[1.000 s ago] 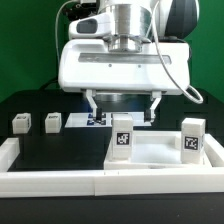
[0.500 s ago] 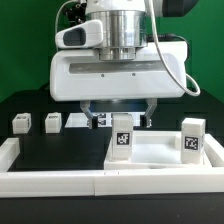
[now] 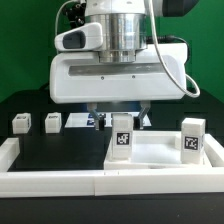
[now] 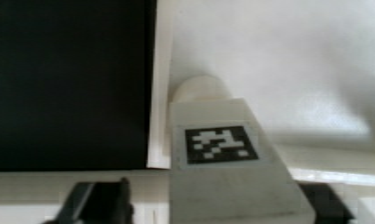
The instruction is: Assemble square table
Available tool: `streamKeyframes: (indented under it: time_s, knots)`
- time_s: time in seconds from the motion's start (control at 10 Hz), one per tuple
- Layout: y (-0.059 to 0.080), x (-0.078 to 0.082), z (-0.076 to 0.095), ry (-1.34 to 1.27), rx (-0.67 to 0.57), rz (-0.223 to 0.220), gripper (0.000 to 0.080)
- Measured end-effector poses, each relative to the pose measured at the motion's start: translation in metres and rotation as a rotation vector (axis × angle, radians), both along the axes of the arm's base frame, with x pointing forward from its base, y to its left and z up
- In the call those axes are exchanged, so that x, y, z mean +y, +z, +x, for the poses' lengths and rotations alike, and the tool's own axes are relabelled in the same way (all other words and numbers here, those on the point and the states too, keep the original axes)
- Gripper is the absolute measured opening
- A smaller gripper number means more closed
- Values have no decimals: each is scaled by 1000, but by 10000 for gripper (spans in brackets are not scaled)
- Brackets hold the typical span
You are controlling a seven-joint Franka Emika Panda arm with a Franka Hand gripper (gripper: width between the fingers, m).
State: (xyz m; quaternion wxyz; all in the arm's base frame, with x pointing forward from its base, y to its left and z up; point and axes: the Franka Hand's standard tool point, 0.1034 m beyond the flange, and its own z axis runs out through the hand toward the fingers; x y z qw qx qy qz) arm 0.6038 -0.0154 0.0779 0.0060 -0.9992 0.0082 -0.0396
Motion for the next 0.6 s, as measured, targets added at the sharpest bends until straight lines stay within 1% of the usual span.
streamKeyframes:
  time_s: [0.1, 0.2, 0.6]
  knots:
    - [0, 0, 0, 0, 0, 0, 391]
    - [0, 0, 0, 0, 0, 0, 291]
    - [0, 0, 0, -38, 0, 5, 291]
